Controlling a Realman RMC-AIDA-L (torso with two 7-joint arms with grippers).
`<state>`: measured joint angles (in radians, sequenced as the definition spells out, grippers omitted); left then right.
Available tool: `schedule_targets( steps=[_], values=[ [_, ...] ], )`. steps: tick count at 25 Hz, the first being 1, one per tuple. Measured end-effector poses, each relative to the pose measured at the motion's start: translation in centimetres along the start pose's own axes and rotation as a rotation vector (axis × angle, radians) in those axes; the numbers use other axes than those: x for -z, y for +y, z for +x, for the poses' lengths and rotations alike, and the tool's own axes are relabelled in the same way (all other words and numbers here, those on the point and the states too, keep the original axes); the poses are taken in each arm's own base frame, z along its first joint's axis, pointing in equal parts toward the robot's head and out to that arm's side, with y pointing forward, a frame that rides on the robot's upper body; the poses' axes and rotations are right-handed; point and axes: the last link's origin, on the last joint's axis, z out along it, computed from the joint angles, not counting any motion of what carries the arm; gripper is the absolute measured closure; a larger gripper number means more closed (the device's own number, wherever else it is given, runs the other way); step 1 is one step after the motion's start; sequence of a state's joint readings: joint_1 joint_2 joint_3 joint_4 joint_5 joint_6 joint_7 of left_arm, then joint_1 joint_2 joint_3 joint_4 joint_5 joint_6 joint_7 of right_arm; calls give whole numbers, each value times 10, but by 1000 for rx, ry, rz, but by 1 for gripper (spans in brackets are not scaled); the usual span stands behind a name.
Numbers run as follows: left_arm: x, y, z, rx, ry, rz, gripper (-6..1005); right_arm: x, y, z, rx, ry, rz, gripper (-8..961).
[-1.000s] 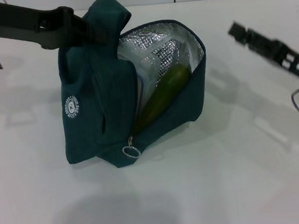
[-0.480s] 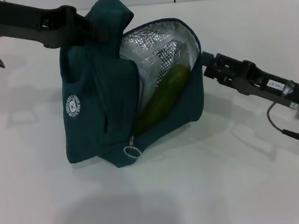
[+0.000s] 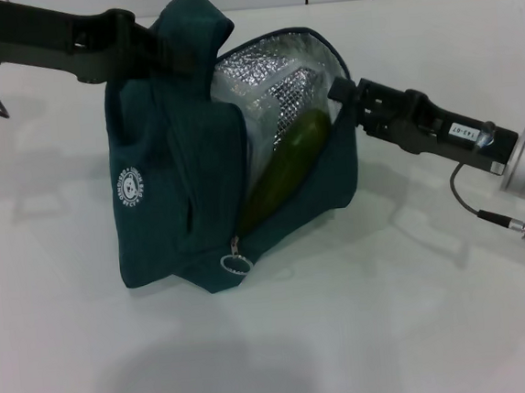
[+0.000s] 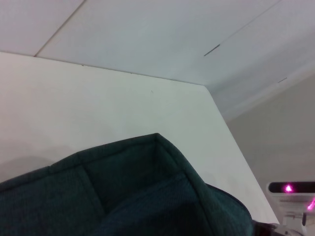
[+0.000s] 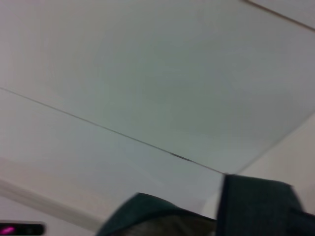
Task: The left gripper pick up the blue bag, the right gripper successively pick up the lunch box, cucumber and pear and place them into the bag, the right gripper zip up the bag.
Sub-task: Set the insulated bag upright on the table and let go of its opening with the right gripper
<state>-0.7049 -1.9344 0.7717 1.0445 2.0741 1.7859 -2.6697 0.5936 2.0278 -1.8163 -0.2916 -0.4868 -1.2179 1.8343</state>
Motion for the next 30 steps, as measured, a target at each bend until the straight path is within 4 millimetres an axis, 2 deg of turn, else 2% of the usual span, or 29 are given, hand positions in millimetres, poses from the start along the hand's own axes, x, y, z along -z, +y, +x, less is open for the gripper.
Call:
schedule_targets(
  steps=[7,12,20,23,26,30],
  values=[
    [0,0,0,-1,-1,-1,957,-5,-4,6,47,45,34,258],
    [0,0,0,-1,-1,-1,957,-3,-1,4,104,43,12,329],
    [0,0,0,-2,-2,-2,957,-4,3,4,117,46,-14,551],
    [-1,1,-1,-2,-4,-5,957,-3,7,3,120,42,-36,666],
    [-5,3,-2,-1,-10,-20,957,0,18,-4,146,14,-113,781],
    [-14,9,-7,0,-23,-65,957,16,37,-15,190,-57,-255,847]
  ],
)
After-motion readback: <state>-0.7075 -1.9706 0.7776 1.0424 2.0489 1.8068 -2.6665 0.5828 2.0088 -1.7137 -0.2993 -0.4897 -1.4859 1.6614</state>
